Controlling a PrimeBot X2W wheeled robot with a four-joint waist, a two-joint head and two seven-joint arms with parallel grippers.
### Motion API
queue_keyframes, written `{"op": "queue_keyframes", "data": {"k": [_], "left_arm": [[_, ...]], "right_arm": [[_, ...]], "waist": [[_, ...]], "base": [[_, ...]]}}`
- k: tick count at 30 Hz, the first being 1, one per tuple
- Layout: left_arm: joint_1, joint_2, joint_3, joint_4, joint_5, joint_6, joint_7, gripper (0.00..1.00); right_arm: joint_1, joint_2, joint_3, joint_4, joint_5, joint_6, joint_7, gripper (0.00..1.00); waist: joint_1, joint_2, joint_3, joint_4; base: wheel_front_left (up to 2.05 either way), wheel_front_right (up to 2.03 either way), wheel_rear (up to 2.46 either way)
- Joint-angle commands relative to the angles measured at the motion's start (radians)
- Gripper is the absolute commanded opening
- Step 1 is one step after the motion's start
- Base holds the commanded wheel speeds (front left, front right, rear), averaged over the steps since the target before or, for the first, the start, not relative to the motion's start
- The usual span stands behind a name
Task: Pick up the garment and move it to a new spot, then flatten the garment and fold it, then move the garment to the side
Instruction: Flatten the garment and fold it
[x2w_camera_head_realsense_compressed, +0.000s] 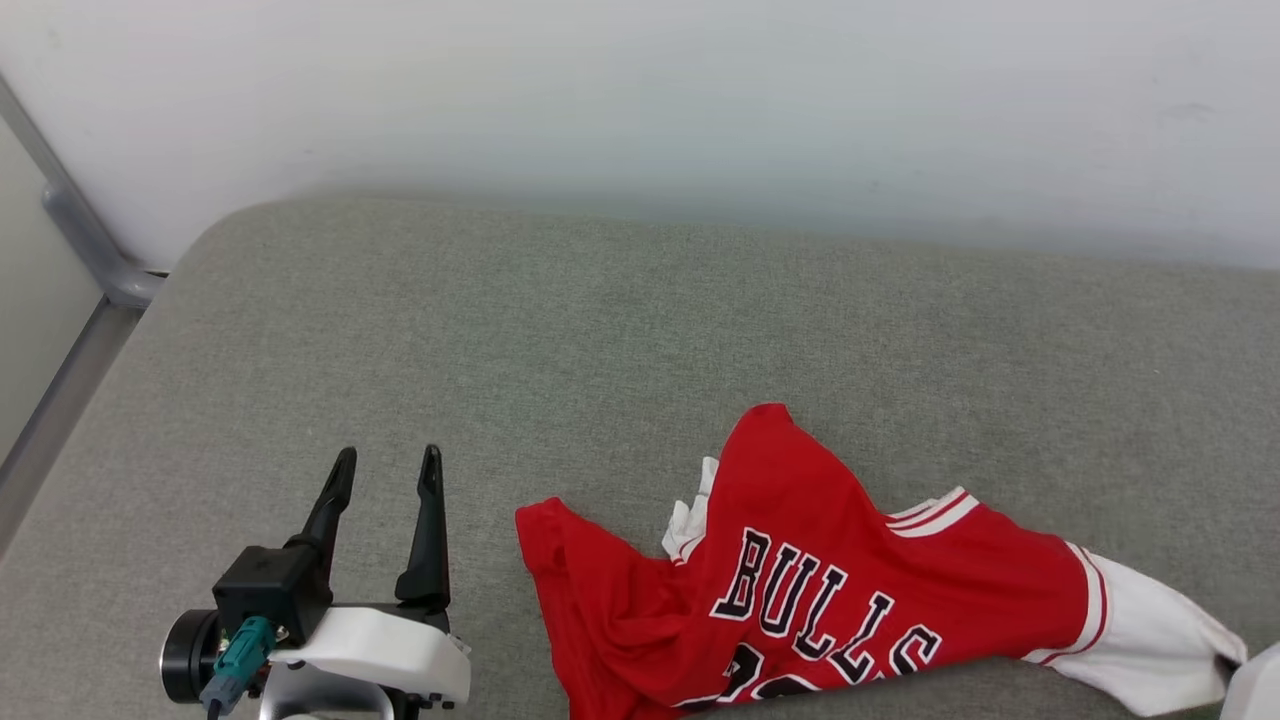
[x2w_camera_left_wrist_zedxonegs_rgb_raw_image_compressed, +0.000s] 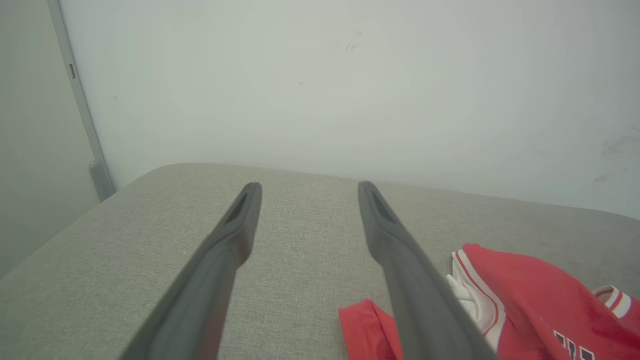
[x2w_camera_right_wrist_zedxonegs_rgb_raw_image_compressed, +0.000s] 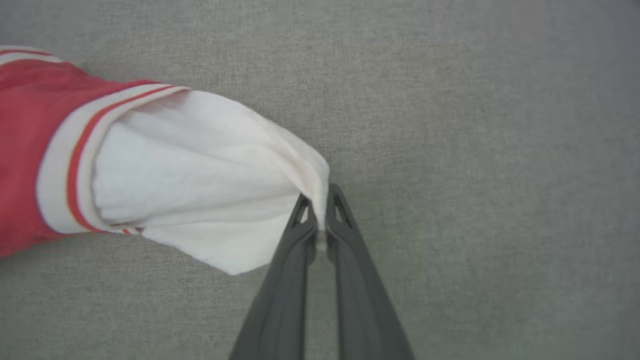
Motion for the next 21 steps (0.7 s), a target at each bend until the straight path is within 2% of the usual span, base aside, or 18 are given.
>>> {"op": "queue_keyframes", "data": {"k": [1,2,3,4,11,15,16,21], "left_arm": [[0.015,0.002,0.003,-0.001,0.0,0.005,0.004,1.0],[0.016,0.003,0.004,0.0,-0.002,0.007,0.007,1.0],[0.016,0.004,0.004,0.0,-0.003,0.01,0.006,1.0],[0.021,0.008,0.006,0.001,-0.007,0.011,0.011,1.0],[0.033,0.02,0.01,0.013,-0.013,0.014,0.016,1.0],[0.043,0.026,0.014,0.012,-0.017,0.021,0.024,1.0],[0.053,0.028,0.012,0.011,-0.016,0.025,0.025,1.0],[0.064,0.033,0.013,0.012,-0.022,0.028,0.025,1.0]], "right_arm": [[0.018,0.021,-0.007,0.018,-0.018,-0.001,-0.022,0.0],[0.021,0.038,-0.018,0.032,-0.025,-0.001,-0.042,0.04],[0.021,0.055,-0.025,0.046,-0.028,-0.001,-0.062,0.35],[0.009,0.092,-0.033,0.065,-0.051,-0.001,-0.159,1.0],[-0.021,0.132,-0.032,0.056,-0.07,-0.001,-0.445,1.0],[-0.022,0.139,0.016,0.023,-0.082,-0.001,-0.565,1.0],[-0.015,0.141,0.063,-0.017,-0.087,-0.001,-0.623,1.0],[0.012,0.151,0.146,-0.114,-0.097,-0.001,-0.654,1.0]], "waist": [[0.0,-0.0001,0.0,-0.001],[0.0,-0.0001,0.001,-0.003],[0.0,-0.0001,0.002,-0.004],[0.0,-0.0001,0.002,-0.008],[0.0,-0.0001,-0.019,-0.018],[0.0,-0.0001,-0.041,-0.027],[0.0,-0.0001,-0.051,-0.031],[0.0,-0.0001,-0.066,-0.041]], "base": [[0.0,0.0,0.0],[0.0,0.0,0.0],[0.0,0.0,0.0],[0.0,0.0,0.0],[0.0,0.0,0.0],[0.0,0.0,0.0],[0.0,0.0,0.0],[0.0,0.0,0.0]]}}
